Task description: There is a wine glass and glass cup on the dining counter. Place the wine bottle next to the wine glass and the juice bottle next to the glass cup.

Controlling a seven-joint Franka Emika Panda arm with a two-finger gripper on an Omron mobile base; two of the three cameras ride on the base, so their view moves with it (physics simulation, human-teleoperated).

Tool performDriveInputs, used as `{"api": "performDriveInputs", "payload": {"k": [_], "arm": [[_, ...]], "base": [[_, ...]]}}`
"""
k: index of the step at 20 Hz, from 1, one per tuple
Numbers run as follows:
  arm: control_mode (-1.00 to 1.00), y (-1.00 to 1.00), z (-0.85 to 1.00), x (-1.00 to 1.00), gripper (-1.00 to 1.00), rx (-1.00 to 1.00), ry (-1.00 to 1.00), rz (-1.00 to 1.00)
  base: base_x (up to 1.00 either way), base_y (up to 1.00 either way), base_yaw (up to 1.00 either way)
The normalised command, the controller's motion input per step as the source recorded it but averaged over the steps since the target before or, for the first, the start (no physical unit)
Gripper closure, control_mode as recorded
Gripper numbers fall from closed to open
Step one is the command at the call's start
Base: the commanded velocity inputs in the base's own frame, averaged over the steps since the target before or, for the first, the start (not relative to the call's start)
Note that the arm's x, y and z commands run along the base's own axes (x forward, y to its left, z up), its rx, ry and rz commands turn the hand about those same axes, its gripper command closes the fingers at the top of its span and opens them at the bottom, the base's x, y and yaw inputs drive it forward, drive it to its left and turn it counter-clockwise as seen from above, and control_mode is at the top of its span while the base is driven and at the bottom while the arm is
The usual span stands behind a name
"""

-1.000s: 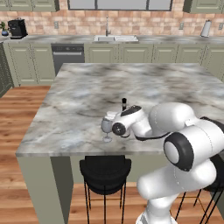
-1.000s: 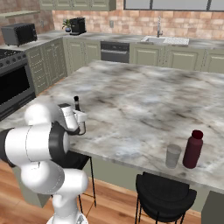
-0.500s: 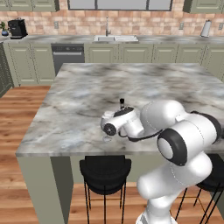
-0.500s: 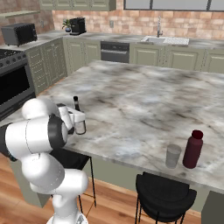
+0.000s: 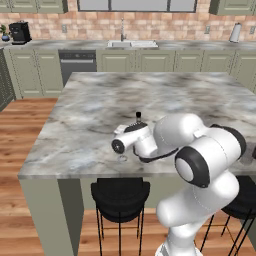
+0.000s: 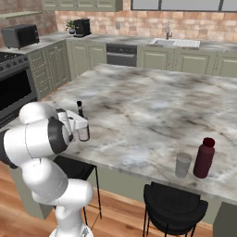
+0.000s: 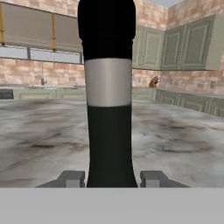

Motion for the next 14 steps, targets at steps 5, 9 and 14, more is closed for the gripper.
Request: {"api": "performDriveInputs", "payload": {"k": [5,9,14], "arm": [[-1.0,0.0,-0.41,-0.38,1.0,0.05,-0.07,-0.06],[-1.0,-0.04,-0.41,-0.41,1.0,0.04,-0.06,-0.05],[-1.0,-0.15,-0.37,-0.22,1.0,0.04,-0.1,-0.02]], "base": [[0.0,0.0,0.0],[0.0,0.0,0.0],[0.0,0.0,0.0]]}}
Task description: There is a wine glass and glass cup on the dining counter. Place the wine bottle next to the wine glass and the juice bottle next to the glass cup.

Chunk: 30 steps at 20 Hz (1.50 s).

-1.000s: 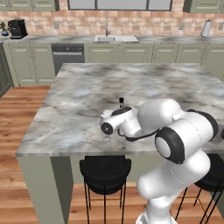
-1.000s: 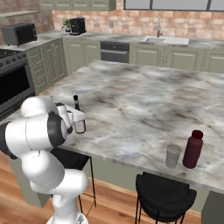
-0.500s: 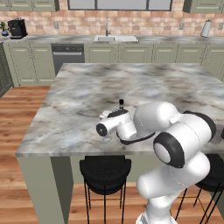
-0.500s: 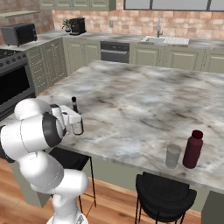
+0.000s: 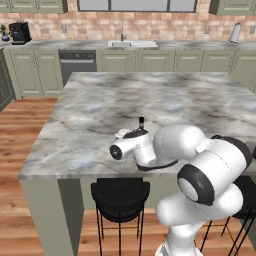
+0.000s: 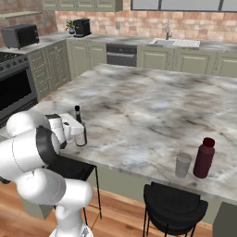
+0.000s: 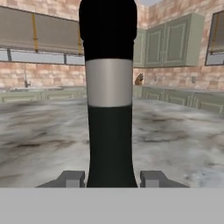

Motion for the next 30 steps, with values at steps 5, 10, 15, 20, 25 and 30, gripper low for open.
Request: {"api": "performDriveInputs", "payload": {"k": [5,10,15,20,25,30], "arm": [[-1.0,-0.25,-0.29,-0.01,1.0,0.02,-0.14,0.0],[-1.0,-0.15,-0.33,-0.09,1.0,0.02,-0.19,0.0],[-1.0,-0.01,-0.38,-0.19,1.0,0.04,-0.25,0.0],[-1.0,-0.03,-0.37,-0.09,1.0,0.1,-0.23,0.0],[-1.0,-0.09,-0.4,-0.06,1.0,0.18,-0.19,0.0],[-1.0,-0.13,-0.47,-0.12,1.0,0.22,-0.13,0.0]], "base": [[0.0,0.0,0.0],[0.0,0.0,0.0],[0.0,0.0,0.0],[0.0,0.0,0.0],[0.0,0.0,0.0],[0.0,0.0,0.0]]}}
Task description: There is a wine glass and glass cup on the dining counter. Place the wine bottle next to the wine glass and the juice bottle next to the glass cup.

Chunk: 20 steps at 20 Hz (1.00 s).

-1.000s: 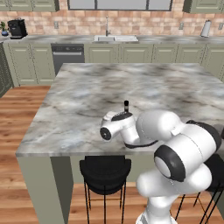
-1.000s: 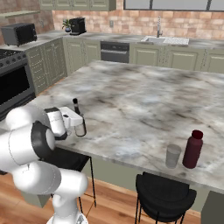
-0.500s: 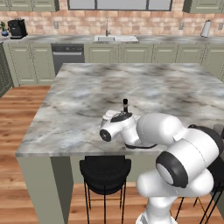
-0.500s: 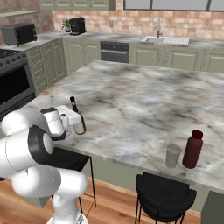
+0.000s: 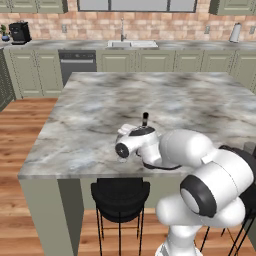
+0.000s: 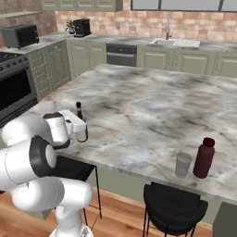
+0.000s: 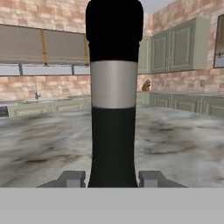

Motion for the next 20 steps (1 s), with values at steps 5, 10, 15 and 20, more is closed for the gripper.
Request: {"api": "performDriveInputs", "payload": {"k": [5,10,15,20], "arm": [[-1.0,-0.17,-0.54,-0.12,1.0,0.21,-0.12,0.0],[-1.0,-0.18,-0.53,-0.08,1.0,0.15,-0.14,0.0],[-1.0,-0.2,-0.52,-0.04,1.0,0.08,-0.14,0.0],[-1.0,-0.2,-0.54,-0.01,1.0,0.03,-0.14,0.0]], "base": [[0.0,0.0,0.0],[0.0,0.0,0.0],[0.0,0.0,0.0],[0.0,0.0,0.0]]}}
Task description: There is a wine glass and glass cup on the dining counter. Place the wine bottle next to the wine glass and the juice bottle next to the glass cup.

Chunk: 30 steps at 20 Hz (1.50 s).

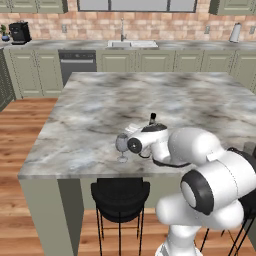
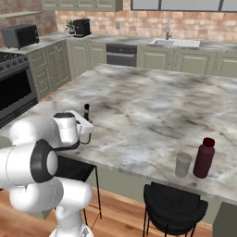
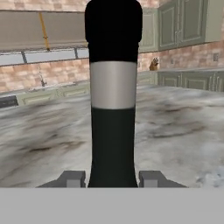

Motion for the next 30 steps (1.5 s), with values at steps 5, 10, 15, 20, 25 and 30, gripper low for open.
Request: {"api": "performDriveInputs", "payload": {"k": [5,10,15,20,25,30], "arm": [[-1.0,-0.07,-0.57,0.0,1.0,0.01,-0.17,0.0],[-1.0,0.0,-0.54,-0.07,1.0,0.03,-0.1,-0.02],[-1.0,0.0,-0.58,-0.1,1.0,0.04,-0.08,-0.03],[-1.0,0.0,-0.58,-0.06,1.0,0.06,-0.08,-0.04],[-1.0,-0.01,-0.48,-0.07,-1.0,0.09,-0.09,-0.03],[-1.0,-0.02,-0.43,-0.1,-1.0,0.1,-0.1,-0.03]], "base": [[0.0,0.0,0.0],[0.0,0.0,0.0],[0.0,0.0,0.0],[0.0,0.0,0.0],[0.0,0.0,0.0],[0.0,0.0,0.0]]}}
